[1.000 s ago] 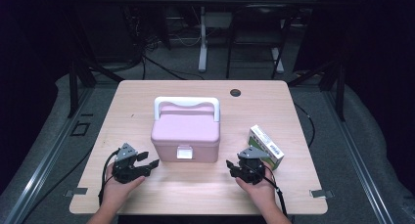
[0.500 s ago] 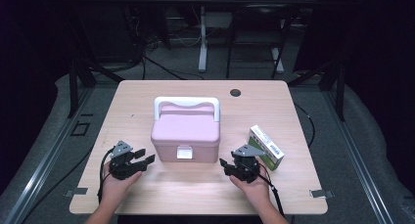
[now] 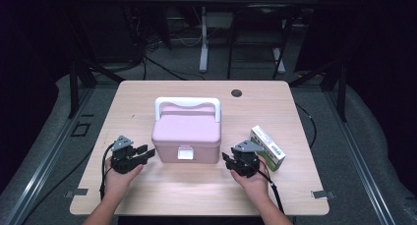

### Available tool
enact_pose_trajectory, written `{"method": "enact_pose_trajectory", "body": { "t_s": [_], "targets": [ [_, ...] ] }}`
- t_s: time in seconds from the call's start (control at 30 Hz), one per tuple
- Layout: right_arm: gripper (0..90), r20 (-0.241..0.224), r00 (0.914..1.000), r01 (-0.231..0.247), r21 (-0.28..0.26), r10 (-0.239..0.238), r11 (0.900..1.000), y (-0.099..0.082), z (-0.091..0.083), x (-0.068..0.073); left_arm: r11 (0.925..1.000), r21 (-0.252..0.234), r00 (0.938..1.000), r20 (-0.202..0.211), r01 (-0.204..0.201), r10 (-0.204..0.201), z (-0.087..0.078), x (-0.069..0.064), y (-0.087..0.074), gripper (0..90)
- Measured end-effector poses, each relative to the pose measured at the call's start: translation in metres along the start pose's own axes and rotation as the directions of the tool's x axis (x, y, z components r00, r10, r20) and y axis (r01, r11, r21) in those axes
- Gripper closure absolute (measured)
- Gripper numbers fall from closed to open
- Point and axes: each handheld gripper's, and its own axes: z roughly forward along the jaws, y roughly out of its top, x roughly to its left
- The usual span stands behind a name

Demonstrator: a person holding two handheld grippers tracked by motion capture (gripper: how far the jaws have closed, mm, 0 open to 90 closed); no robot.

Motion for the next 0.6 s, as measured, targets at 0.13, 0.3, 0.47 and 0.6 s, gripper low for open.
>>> {"method": "enact_pose_trajectory", "body": {
  "t_s": [0.13, 0.3, 0.47, 0.6],
  "targets": [
    [61.7, -0.007, 0.9997, -0.024, 0.006, 0.024, 0.9997, 0.006, 0.005, -0.006, 1.0, 0.0, 1.0, -0.007, 0.0, 0.0, 0.003, 0.004, 0.006, 60.8],
    [63.8, 0.024, 0.9991, -0.035, -0.003, 0.035, 0.9994, 0.012, 0.01, -0.012, 0.9996, -0.005, 0.9995, -0.017, 0.027, -0.027, 0.008, 0.011, 0.01, 63.3],
    [67.4, 0.028, 0.9976, -0.063, -0.01, 0.063, 0.998, 0.014, 0.017, -0.016, 0.9989, -0.008, 0.9984, -0.033, 0.046, -0.047, 0.016, 0.016, 0.01, 66.9],
    [68.8, 0.041, 0.9979, -0.05, -0.01, 0.05, 0.9987, 0.012, 0.021, -0.015, 0.9996, -0.003, 0.9993, -0.027, 0.027, -0.027, 0.018, 0.015, 0.014, 71.2]
  ]
}}
